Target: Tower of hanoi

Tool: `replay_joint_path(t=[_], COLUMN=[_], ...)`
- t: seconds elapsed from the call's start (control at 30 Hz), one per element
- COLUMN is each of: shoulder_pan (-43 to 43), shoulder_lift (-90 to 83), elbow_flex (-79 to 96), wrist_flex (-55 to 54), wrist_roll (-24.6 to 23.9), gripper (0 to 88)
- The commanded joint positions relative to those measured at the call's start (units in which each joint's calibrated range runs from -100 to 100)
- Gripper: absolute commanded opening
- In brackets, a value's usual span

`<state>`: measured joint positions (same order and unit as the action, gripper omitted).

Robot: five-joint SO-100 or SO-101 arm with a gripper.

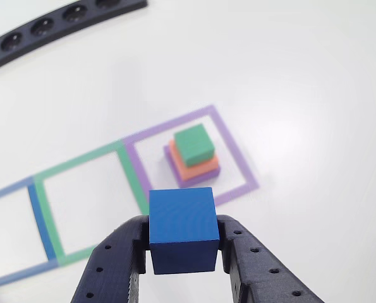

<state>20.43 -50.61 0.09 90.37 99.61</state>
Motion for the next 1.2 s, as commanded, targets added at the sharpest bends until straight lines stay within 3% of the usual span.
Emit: replay_joint_path(t=[0.0,0.2,0.37,0.53,0.73,0.9,1.17], shoulder_pan=[-2.85,-7.58,-9.56,-10.17,-12.15,-14.21,-16.80], shoulder_lift=[-0.75,-1.23,-3.55,-6.76,-3.79,7.10,28.74], elbow_flex=[-2.40,4.87,21.68,44.57,67.65,76.74,79.92], wrist_flex=[2.27,-0.24,-11.41,-30.92,-63.94,-89.11,-117.69], wrist_roll=[0.39,0.39,0.39,0.39,0.39,0.39,0.39], gripper=[3.4,3.6,4.1,4.5,5.1,5.5,5.9])
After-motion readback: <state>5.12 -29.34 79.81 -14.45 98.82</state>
